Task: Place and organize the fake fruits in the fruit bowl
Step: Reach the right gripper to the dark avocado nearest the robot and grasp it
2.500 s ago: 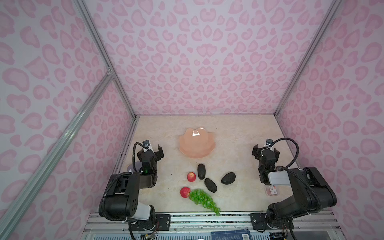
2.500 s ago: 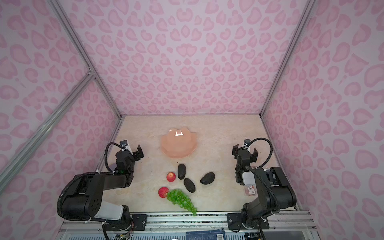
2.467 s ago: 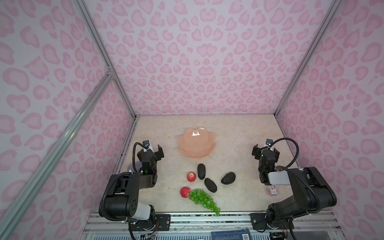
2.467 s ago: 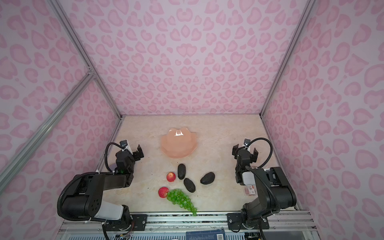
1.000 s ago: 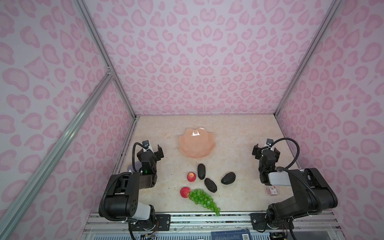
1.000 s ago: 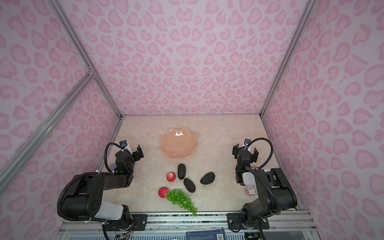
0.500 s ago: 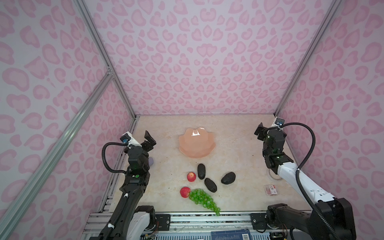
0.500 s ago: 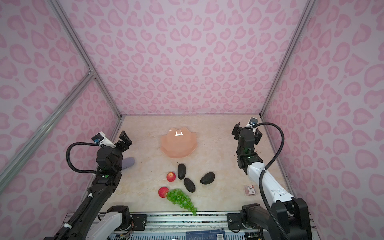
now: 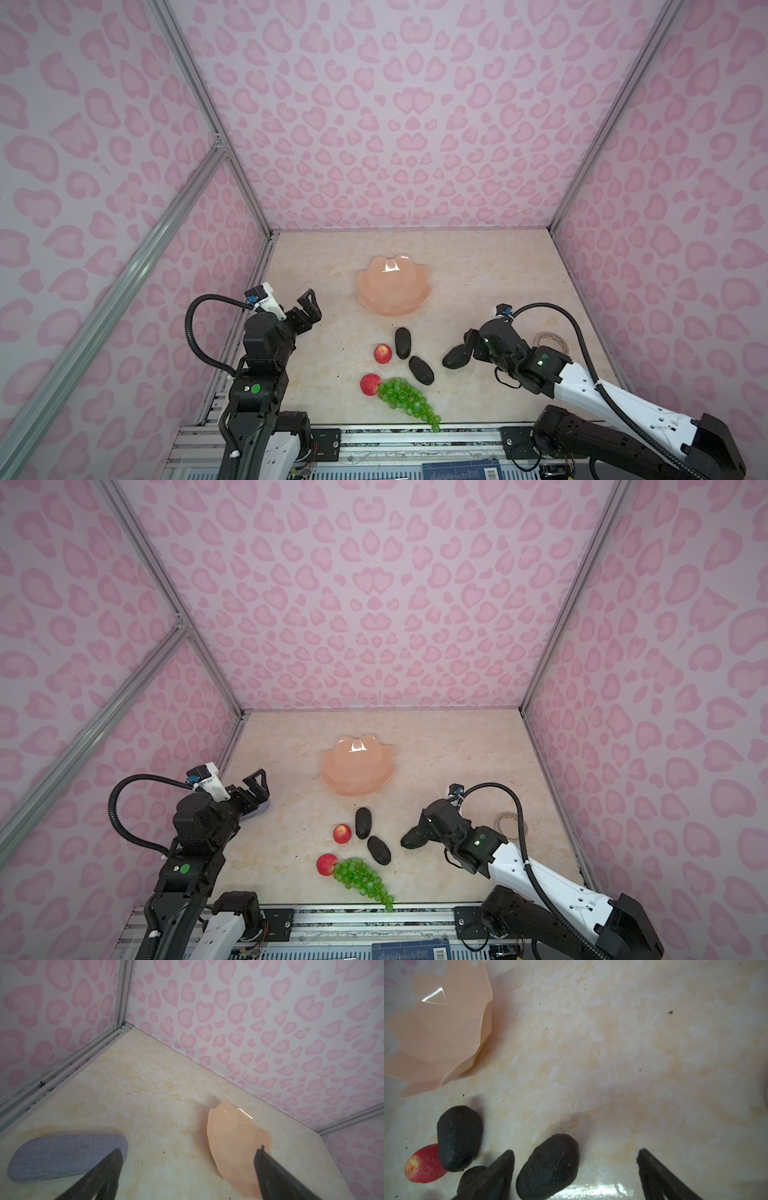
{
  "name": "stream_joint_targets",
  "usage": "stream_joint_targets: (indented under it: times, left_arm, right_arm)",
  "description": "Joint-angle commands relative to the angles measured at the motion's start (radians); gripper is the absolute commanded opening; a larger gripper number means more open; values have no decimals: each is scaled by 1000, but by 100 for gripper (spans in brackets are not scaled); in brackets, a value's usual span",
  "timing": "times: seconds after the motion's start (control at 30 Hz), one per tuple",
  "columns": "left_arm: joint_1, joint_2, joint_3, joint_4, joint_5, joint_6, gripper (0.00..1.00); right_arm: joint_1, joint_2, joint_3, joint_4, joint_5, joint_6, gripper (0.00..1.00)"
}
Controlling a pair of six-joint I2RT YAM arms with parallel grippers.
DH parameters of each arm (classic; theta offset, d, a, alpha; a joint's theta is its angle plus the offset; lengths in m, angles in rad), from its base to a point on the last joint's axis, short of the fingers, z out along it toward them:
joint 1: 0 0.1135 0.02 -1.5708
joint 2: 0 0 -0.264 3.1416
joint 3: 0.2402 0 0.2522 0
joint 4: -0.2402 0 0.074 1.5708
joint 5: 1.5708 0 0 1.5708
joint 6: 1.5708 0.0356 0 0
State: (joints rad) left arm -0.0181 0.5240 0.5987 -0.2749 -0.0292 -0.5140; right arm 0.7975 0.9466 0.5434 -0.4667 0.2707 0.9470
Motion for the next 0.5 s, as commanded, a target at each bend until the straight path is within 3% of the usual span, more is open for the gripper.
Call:
stream_joint_targets:
  times: [0.0,0.37,0.47]
  left_arm:
    - [1,-26,-11,-36,19,-4,99]
    - [1,-28,-12,-45,33,-5,98]
    - [1,-33,-20,-37,30,-9,98]
  right_arm:
    - [64,19,-22,8,49,179,92]
    - [110,267,-14,199,19,287,89]
    - [117,348,5,242,12,287,81]
